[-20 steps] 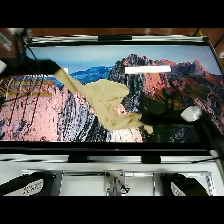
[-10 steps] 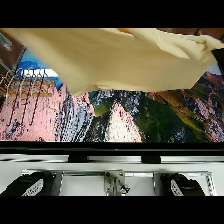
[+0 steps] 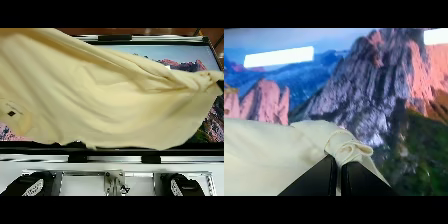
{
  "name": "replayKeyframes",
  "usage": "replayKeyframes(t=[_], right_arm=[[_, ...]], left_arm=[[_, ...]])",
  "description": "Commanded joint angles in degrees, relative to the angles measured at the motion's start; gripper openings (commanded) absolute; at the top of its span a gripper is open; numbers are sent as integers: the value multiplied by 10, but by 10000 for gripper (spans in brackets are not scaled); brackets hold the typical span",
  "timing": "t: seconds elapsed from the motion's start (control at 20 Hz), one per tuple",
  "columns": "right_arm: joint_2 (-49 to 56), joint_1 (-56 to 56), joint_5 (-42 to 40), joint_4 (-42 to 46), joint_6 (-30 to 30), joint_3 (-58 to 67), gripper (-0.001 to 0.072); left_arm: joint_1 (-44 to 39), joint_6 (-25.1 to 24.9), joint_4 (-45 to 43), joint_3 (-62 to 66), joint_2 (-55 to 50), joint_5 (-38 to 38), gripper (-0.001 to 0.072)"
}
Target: Fold the shirts.
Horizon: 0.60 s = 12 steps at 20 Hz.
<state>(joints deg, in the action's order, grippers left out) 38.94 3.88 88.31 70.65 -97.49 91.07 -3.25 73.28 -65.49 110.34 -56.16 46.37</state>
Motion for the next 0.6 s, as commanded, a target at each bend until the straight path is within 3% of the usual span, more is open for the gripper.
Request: replayKeyframes(t=[0.0, 0.25, 0.55], right_arm=[[23, 0, 56, 47, -28, -82, 75], [101, 1, -131, 80, -32, -276, 75], [258, 0, -391, 36, -86, -298, 75]], left_arm=[[0, -2, -7, -46, -43, 52, 35], [0, -1, -1, -118, -165, 82, 36], [0, 1, 60, -130, -312, 86, 36]])
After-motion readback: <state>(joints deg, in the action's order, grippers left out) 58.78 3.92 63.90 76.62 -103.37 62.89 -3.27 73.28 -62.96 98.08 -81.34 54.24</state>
